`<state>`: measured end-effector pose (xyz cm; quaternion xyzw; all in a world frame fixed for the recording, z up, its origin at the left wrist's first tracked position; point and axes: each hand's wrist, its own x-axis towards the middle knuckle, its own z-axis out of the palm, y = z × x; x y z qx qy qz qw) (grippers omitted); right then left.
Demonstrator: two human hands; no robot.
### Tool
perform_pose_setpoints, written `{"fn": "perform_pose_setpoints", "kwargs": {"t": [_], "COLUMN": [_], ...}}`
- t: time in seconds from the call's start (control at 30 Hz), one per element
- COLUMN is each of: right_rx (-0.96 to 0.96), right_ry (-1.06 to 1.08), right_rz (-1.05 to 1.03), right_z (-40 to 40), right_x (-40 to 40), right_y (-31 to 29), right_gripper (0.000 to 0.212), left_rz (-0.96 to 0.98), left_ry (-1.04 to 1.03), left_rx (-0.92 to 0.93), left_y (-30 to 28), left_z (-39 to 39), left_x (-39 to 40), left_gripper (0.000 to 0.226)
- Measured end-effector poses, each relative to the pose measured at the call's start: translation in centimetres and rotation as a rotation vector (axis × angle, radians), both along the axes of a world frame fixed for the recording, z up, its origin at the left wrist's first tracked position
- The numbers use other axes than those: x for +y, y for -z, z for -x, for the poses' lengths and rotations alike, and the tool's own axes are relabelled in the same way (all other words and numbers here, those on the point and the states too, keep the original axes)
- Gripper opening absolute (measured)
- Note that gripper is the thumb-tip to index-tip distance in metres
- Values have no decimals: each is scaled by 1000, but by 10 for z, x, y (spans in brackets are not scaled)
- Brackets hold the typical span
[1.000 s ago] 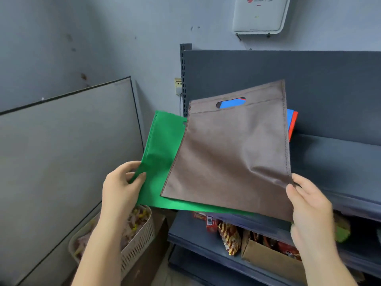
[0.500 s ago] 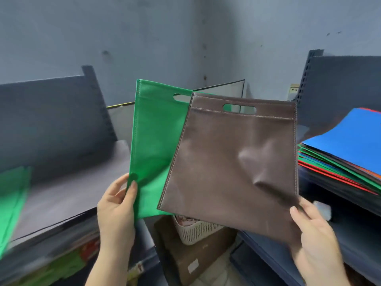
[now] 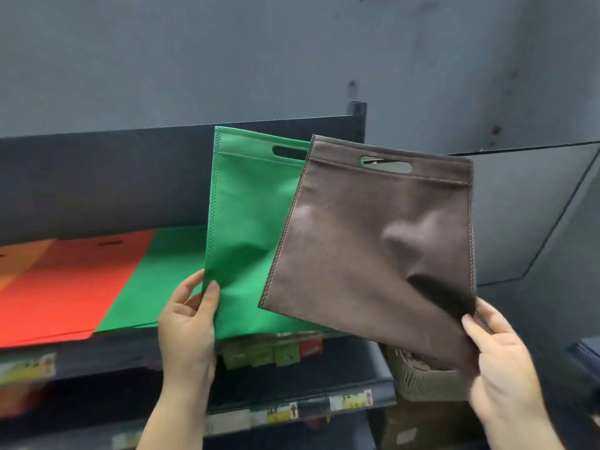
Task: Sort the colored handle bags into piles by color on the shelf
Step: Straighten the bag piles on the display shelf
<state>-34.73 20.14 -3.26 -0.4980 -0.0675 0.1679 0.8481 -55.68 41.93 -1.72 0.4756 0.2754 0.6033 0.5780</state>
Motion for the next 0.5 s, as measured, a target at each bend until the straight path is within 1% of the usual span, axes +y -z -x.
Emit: {"fn": "perform_pose_setpoints", "kwargs": {"t": [0.1,0.23,0.37,0.5], "right_rx": [-21,-59,-73,-104], "right_ry": [-67,-137,-155,-156], "right_rz": [7,-4,-22,-24], "right_z": [27,61,87,104], "right_x": [40,83,114,136], "right_y": [-3,-6,-7,-7], "right_gripper": [31,32,31,33], "left_rz": [-16,12,32,23], "left_ry": [-57,-105,-78,-31], "left_rx": [22,70,142,246], "left_y": [0,3,3,4], "left_z": [40,85,115,128], "left_x": [30,66,101,133], "left_gripper": [22,23,23,20]}}
